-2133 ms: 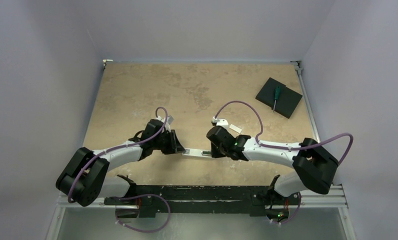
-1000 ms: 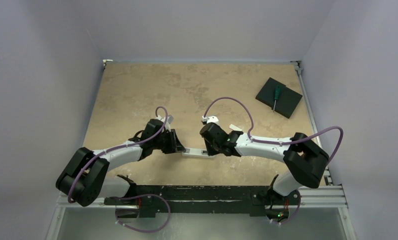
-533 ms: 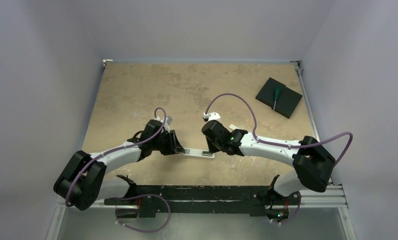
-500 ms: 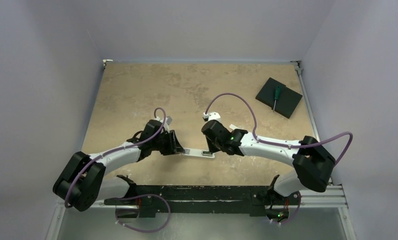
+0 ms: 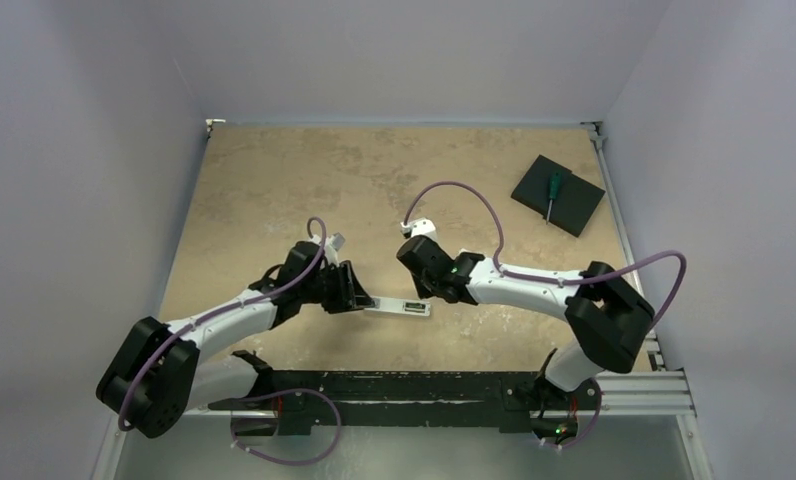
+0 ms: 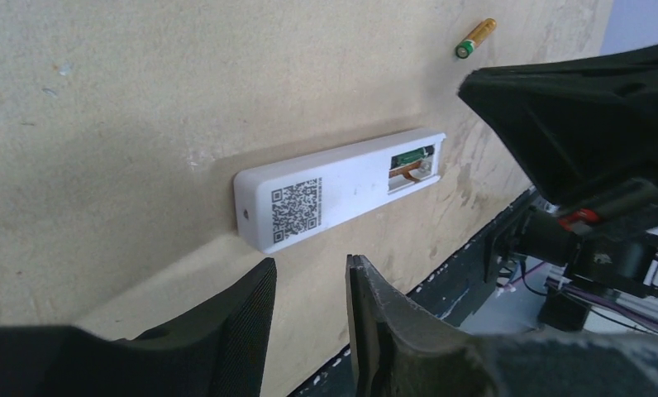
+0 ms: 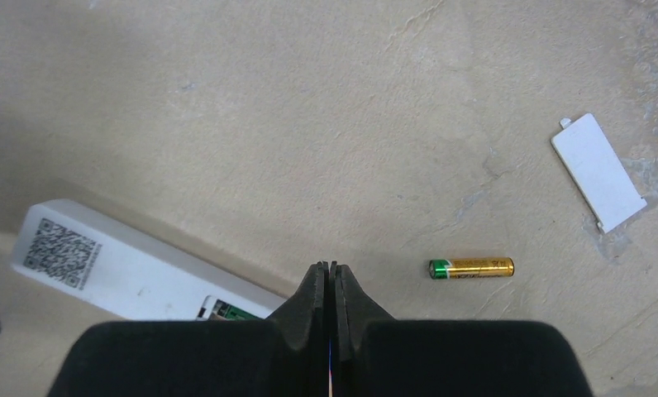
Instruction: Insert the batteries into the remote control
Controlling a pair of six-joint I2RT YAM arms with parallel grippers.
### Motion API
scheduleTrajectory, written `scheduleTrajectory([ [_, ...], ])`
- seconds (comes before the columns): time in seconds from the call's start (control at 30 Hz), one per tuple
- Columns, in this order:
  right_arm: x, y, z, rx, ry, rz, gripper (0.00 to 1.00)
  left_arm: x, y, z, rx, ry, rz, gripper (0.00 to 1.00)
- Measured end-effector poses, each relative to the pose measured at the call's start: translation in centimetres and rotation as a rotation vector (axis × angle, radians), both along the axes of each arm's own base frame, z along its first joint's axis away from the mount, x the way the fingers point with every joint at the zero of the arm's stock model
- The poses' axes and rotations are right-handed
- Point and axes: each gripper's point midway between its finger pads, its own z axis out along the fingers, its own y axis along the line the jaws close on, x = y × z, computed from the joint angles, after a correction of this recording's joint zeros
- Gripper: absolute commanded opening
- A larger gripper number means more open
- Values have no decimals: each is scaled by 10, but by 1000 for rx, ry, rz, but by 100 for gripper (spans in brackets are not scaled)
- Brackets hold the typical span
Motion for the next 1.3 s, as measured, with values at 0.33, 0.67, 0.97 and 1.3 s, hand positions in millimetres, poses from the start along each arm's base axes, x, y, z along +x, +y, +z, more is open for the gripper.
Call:
scheduleTrajectory([
  [0.33,12,-6,-20,-44,15,-14,0,-6,-10,5,-68,27,8,42],
  [0.67,16,-1,-30,-22,36,-5,0,-14,-17,-11,-83,69,6,42],
  [0.97,7,-2,-42,-5,64,16,0,-11,-20,-18,-85,73,9,42],
  [1.3,4,-2,-42,33,53,32,0,-3,-25,-24,-74,77,7,42],
])
